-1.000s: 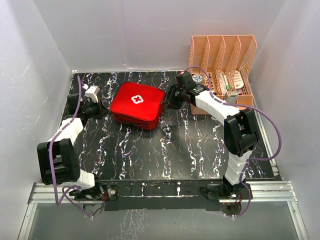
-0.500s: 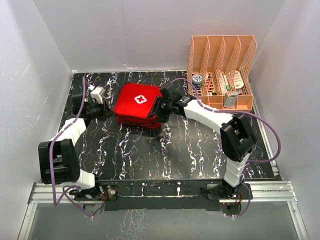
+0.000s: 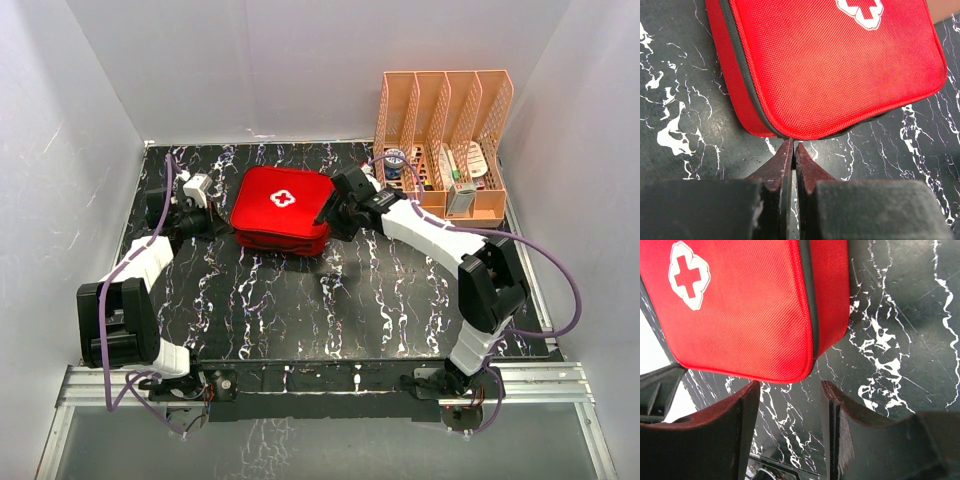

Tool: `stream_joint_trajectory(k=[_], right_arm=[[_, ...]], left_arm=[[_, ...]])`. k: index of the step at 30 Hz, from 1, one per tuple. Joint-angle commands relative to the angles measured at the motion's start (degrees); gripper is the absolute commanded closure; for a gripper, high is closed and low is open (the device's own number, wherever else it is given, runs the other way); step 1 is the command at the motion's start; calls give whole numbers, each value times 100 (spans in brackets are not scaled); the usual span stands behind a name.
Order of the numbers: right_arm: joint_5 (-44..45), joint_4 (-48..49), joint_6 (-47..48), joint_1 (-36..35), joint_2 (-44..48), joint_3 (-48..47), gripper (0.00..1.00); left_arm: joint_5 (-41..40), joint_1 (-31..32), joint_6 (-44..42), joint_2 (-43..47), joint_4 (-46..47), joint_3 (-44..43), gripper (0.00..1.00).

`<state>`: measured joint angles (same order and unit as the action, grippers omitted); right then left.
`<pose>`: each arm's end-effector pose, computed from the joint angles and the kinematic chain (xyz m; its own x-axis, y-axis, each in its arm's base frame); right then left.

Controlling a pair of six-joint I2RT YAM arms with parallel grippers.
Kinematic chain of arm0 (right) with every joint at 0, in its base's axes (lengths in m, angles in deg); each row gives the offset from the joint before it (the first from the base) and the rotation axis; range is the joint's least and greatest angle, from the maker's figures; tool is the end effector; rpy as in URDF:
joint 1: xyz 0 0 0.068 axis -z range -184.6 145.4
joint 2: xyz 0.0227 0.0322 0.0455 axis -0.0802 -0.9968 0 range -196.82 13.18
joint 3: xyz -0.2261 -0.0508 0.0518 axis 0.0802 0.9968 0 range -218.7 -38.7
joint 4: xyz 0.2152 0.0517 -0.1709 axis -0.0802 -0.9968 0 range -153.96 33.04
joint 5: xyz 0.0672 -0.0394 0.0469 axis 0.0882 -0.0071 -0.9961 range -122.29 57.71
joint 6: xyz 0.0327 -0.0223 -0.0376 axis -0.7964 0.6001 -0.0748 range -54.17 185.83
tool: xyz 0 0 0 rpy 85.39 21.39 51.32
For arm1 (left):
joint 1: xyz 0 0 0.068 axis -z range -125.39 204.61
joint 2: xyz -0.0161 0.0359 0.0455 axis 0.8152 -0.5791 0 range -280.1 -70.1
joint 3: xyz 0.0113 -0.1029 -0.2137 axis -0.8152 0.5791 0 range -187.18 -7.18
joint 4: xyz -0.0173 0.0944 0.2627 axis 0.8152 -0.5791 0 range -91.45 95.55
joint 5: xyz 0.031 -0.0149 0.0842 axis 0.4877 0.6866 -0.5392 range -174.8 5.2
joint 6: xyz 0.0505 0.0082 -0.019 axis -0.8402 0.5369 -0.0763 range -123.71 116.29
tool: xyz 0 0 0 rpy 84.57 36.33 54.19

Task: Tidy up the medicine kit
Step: Zip the medicine pouch at the center of the board.

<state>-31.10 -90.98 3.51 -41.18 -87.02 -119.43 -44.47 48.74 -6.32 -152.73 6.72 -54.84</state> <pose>0.3179 0.2350 0.2168 -0.8186 0.4950 -0.2912 0.2994 0.8006 0.5191 0.3272 0.0099 0.1798 -0.5320 -0.0199 -0.8465 0.4818 0.8150 -0.3220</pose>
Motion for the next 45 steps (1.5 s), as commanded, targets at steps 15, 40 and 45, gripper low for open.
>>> stream_joint_trajectory(k=[15,40,45], right_arm=[[-389,1103,-734,160,-876,43,100],[-1092,1240,276,995,-2389,-2002,100],[-1088,1210,406,1172,-2376,-1952,100]], left_arm=[[388,154,96,334,-121,65,100],[790,675,50,401,-439,456,100],[461,699,-50,472,-576,472,100]])
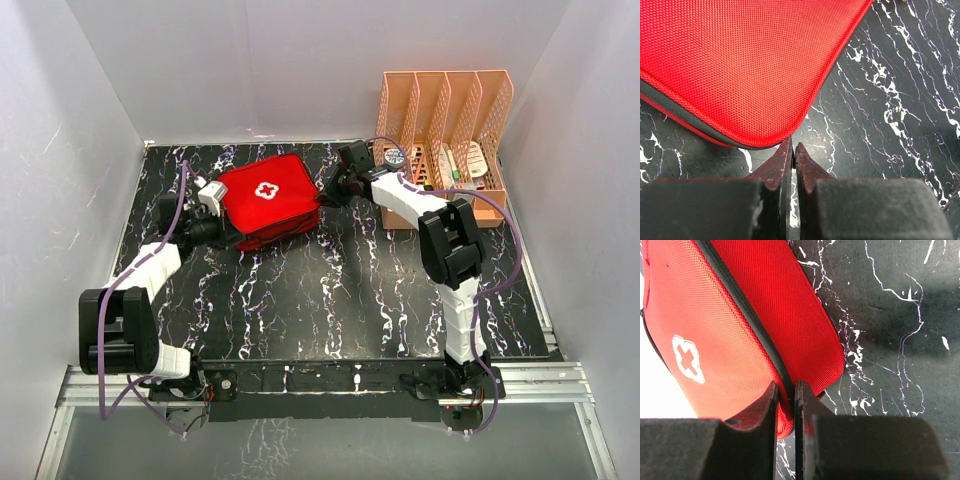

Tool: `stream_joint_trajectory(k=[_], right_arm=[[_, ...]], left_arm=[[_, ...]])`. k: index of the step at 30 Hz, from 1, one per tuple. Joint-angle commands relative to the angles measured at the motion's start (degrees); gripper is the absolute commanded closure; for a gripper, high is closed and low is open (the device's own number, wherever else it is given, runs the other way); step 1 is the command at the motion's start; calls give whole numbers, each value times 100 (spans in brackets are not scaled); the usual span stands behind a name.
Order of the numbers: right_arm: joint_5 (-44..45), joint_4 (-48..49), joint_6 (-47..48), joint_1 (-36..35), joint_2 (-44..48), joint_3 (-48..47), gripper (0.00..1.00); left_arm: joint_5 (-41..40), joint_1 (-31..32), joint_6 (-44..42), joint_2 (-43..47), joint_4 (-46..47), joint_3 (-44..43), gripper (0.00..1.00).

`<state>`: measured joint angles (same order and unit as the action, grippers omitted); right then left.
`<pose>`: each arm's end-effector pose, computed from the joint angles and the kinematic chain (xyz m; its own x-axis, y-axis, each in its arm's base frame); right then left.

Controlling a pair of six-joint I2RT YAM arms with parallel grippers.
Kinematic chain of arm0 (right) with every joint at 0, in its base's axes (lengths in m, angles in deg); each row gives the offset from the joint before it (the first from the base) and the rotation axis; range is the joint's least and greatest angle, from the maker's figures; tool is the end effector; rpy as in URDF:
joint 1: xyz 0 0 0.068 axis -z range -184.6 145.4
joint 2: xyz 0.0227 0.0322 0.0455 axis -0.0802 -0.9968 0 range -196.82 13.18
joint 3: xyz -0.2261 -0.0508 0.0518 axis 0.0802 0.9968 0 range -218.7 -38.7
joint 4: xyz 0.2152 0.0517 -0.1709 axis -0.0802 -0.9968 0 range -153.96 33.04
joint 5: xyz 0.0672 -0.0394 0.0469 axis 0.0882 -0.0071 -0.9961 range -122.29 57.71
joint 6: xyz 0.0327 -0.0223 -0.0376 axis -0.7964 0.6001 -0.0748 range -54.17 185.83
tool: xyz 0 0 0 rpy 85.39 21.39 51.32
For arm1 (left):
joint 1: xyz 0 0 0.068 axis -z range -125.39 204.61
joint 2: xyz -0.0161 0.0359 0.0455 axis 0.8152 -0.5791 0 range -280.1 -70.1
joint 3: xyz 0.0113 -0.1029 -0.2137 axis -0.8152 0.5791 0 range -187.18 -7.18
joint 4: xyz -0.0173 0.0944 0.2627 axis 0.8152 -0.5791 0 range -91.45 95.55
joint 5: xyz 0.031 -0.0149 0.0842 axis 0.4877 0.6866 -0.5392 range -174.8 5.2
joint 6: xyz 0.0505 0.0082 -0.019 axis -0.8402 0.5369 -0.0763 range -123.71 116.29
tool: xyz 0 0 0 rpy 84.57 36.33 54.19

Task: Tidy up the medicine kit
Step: Zip the medicine pouch at the center of the board.

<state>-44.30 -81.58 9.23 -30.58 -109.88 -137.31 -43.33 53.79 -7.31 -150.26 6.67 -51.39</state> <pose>0.4294 0.2177 0.1662 -0.8339 0.5020 -0.2294 0.2637 0.7275 0.6334 0.3140 -0.0197 0.1728 -0.5365 0.0393 -0.8430 0.5677 0.7559 -0.3261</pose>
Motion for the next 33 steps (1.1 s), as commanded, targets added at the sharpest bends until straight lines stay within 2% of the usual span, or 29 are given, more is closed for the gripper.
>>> stream_joint_trajectory(k=[1,9,18,33], right_arm=[[246,275,-148,159,-48,-119,100],[231,327,15,408,282,251,100],[137,441,62,470,440,540,100],[137,346,316,610,574,640,100]], left_arm=[[265,195,-28,301,-637,117,100],[-291,-80,-335,469,-868,81,100],[-319,-726,-676,326,-975,-157,100],[-266,-1269,-882,-30,-985,-656,100]])
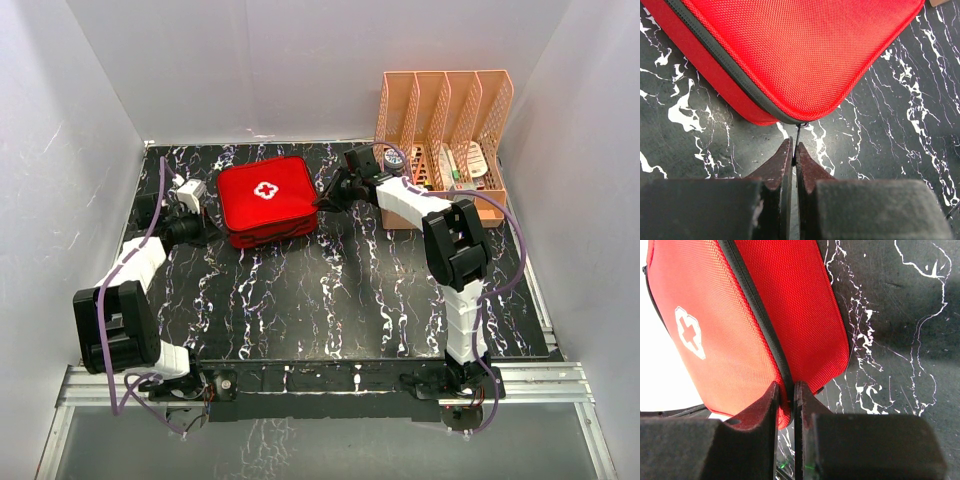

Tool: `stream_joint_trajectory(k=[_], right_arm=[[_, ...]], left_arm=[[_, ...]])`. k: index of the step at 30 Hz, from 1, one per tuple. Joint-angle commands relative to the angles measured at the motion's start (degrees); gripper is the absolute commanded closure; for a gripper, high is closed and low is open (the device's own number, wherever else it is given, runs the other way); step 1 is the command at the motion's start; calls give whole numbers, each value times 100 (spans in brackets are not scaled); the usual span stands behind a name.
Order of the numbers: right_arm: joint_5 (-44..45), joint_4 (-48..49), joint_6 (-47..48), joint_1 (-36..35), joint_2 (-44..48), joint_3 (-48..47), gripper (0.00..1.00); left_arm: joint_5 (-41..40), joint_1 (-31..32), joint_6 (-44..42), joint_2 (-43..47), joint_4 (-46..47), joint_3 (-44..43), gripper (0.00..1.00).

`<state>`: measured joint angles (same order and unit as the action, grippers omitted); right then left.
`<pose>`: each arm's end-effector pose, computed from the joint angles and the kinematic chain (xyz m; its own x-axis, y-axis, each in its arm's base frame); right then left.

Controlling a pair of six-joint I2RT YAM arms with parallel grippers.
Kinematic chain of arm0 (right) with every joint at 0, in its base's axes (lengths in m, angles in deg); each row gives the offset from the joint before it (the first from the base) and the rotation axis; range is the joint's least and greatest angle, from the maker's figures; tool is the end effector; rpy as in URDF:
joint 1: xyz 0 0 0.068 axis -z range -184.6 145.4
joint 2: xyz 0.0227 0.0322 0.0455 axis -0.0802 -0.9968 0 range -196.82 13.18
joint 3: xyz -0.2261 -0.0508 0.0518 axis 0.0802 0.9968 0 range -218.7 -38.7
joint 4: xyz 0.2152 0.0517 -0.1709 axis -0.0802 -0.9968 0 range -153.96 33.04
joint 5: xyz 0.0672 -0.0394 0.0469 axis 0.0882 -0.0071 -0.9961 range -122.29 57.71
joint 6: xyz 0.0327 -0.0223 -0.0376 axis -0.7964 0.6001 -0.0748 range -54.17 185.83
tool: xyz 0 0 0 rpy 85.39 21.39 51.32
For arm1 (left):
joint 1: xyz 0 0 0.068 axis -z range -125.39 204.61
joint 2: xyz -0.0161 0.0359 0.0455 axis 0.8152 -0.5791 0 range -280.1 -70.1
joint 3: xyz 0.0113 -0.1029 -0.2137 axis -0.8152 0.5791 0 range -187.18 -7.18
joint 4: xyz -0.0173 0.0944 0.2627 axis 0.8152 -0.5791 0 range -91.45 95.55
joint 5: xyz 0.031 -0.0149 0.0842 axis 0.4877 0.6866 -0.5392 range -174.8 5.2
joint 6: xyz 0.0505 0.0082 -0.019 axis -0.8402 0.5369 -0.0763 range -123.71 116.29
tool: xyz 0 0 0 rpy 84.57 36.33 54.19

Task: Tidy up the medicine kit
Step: Zip the medicine pouch at the center of the board.

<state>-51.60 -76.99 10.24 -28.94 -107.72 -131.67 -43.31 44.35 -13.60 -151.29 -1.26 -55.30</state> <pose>0.4242 0.2052 0.1571 -0.8697 0.4611 -0.1758 0.2245 0.6869 0.6912 0.3165 0.0327 0.1790 -0.5585 0.0295 -0.8290 0.4698 0.8349 -0.2868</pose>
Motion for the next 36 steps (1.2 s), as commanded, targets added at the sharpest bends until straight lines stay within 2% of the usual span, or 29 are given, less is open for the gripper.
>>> stream_joint_trajectory(k=[1,7,12,22,28,29,31,33,36], right_arm=[[868,-110,223,459,349,70,100],[979,-200,326,571,353,13,100],[962,-253,470,738,244,-170,100],[737,-653,821,876,-749,-1716,100],[108,-417,968,913,-1226,-2231,100],[24,-270,969,913,-1204,-2148,98],[-135,269,934,914,-1019,-1732,83],[-195,854,848,922,-655,-1208,72],[-179,1229,847,936,-99,-649,62]], left_arm=[[-242,-326,-289,62,-238,-281,100],[-285,-357,-356,63,-303,-238,100],[20,-362,-372,15,-405,-240,100],[771,-299,-675,5,-925,-213,100],[1128,-57,-669,6,-998,-151,100],[1151,16,-645,15,-978,-135,100],[1168,143,-575,15,-909,-109,100],[1164,269,-489,-8,-836,-98,100],[1121,413,-369,-34,-682,-83,100]])
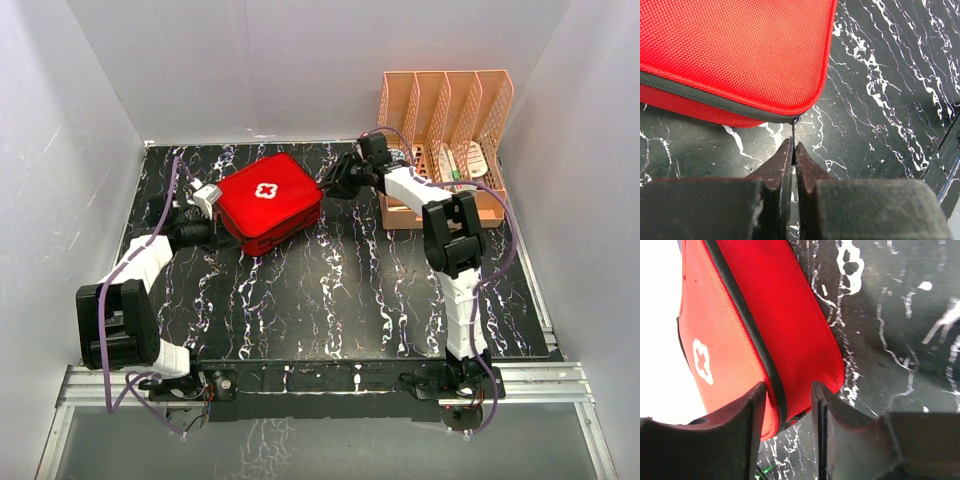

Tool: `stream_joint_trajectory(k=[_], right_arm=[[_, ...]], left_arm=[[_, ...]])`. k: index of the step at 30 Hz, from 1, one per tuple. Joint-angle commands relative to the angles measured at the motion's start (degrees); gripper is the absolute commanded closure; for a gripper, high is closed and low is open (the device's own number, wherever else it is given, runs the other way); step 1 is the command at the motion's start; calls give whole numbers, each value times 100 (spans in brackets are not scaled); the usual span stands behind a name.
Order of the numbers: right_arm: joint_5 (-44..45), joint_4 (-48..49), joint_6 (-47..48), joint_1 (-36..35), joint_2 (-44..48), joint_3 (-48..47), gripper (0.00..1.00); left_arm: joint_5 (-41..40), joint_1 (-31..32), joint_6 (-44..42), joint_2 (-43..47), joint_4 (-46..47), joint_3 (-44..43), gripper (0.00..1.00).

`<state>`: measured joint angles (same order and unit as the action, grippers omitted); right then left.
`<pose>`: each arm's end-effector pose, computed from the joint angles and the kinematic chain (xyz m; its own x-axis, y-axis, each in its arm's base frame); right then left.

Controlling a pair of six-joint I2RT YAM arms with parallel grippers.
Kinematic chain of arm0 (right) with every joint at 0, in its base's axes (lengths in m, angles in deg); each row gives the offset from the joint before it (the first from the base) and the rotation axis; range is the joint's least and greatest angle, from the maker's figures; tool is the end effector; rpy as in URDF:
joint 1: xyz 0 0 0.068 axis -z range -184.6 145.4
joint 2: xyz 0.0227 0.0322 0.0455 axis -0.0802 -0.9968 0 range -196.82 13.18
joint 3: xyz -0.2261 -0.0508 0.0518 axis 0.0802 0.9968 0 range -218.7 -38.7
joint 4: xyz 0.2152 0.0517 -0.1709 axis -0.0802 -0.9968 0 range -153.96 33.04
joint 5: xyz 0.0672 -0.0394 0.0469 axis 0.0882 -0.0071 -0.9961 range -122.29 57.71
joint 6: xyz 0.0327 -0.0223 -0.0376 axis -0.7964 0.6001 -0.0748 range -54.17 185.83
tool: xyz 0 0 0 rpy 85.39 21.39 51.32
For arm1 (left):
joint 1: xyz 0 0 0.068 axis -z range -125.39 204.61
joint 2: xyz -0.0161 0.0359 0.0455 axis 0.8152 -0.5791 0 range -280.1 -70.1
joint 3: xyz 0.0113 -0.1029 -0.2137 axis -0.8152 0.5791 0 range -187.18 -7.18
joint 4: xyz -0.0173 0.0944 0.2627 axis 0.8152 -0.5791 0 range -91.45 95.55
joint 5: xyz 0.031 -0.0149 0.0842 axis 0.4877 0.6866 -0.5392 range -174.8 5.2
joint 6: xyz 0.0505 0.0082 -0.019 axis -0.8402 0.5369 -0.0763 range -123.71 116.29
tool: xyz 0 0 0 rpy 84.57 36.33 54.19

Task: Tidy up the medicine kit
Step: Zip the medicine pouch at the center of the board.

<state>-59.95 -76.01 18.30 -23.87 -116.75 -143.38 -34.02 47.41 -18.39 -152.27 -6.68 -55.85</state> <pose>0.4728 0.1833 0.1550 -0.8921 0.3802 -0.2441 0.0772 0.6606 0.7468 0.3115 0.0108 0.1731 -0.5714 0.0892 -0.8158 0.6224 0.6951 -0.3599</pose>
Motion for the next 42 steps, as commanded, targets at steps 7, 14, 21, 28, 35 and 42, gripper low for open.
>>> stream_joint_trajectory(k=[7,14,21,28,35,42], right_arm=[[652,1118,-196,380,1880,1690,57],[674,959,-505,-79,2366,2344,57],[862,942,-852,-772,2082,2358,58],[930,883,-1046,-1239,1563,1746,57],[980,965,-1239,-1423,1291,1480,57],[885,885,-1309,-1504,1066,1229,58]], left_arm=[[131,319,290,-87,108,-71,100],[72,571,458,-220,263,-158,100],[15,668,466,-287,260,-260,100],[21,676,436,-213,177,-243,100],[19,674,444,-135,160,-179,100],[19,684,512,-115,225,-144,100]])
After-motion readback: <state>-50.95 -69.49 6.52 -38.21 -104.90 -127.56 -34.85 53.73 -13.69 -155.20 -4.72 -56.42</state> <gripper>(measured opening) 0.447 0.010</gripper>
